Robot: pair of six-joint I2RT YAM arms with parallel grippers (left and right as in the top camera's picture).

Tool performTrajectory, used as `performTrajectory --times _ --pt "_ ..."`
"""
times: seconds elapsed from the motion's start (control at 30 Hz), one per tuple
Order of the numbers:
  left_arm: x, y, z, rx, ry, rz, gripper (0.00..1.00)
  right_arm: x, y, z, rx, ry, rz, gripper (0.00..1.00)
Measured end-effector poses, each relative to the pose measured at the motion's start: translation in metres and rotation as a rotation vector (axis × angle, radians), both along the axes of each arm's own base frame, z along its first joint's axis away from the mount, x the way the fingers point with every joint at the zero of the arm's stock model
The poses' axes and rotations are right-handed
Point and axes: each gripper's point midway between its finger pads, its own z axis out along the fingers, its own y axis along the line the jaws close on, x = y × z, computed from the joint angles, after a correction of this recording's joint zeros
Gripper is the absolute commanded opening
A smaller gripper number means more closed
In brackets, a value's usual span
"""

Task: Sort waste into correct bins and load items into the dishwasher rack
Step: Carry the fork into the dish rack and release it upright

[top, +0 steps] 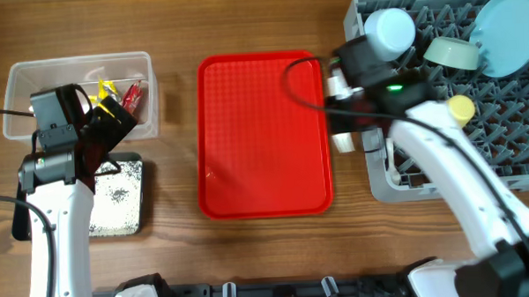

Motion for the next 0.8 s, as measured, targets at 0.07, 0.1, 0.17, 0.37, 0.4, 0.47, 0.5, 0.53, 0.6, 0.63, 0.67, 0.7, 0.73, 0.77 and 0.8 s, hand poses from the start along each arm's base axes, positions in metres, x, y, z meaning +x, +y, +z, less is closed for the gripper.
performTrajectory --times 0.07,0.1,0.17,0.37,0.4,0.47,0.5,0.53,0.6,0.63,0.67,0.7,0.73,0.77,0.8 --pt "0.0 0.0 0.0 0.0 0.0 0.0 1.0 0.003 -0.03 0.004 -0.02 -0.004 -0.078 0.05" --pt "0.0 0.0 0.0 0.0 0.0 0.0 1.0 0.005 -0.043 0.004 -0.031 -0.001 -0.114 0.05" --pt "0.0 0.0 0.0 0.0 0.0 0.0 1.0 0.008 -0.062 0.002 -0.045 0.005 -0.161 0.05" --pt "0.0 0.0 0.0 0.0 0.0 0.0 1.0 0.01 -0.097 -0.009 -0.077 0.05 -0.235 0.05" --pt "0.0 0.0 0.0 0.0 0.0 0.0 1.0 0.01 -0.1 -0.013 -0.081 0.063 -0.241 0.05" --pt "0.0 0.0 0.0 0.0 0.0 0.0 1.0 0.008 -0.102 -0.021 -0.087 0.087 -0.245 0.06" --pt "0.0 0.0 0.0 0.0 0.0 0.0 1.0 0.006 -0.103 -0.026 -0.09 0.103 -0.245 0.06" --pt "0.0 0.0 0.0 0.0 0.0 0.0 1.0 0.004 -0.103 -0.03 -0.093 0.116 -0.244 0.09" --pt "0.0 0.0 0.0 0.0 0.0 0.0 1.0 -0.001 -0.103 -0.038 -0.099 0.145 -0.24 0.12" --pt "0.0 0.0 0.0 0.0 0.0 0.0 1.0 -0.003 -0.104 -0.04 -0.101 0.153 -0.239 0.19" --pt "0.0 0.0 0.0 0.0 0.0 0.0 1.0 -0.004 -0.104 -0.041 -0.103 0.161 -0.239 0.27" --pt "0.0 0.0 0.0 0.0 0.0 0.0 1.0 -0.004 -0.104 -0.041 -0.103 0.162 -0.236 0.37" --pt "0.0 0.0 0.0 0.0 0.0 0.0 1.0 -0.004 -0.104 -0.041 -0.107 0.162 -0.227 0.47" --pt "0.0 0.0 0.0 0.0 0.0 0.0 1.0 -0.004 -0.104 -0.041 -0.107 0.162 -0.223 0.51" --pt "0.0 0.0 0.0 0.0 0.0 0.0 1.0 -0.004 -0.104 -0.041 -0.109 0.162 -0.224 0.55"
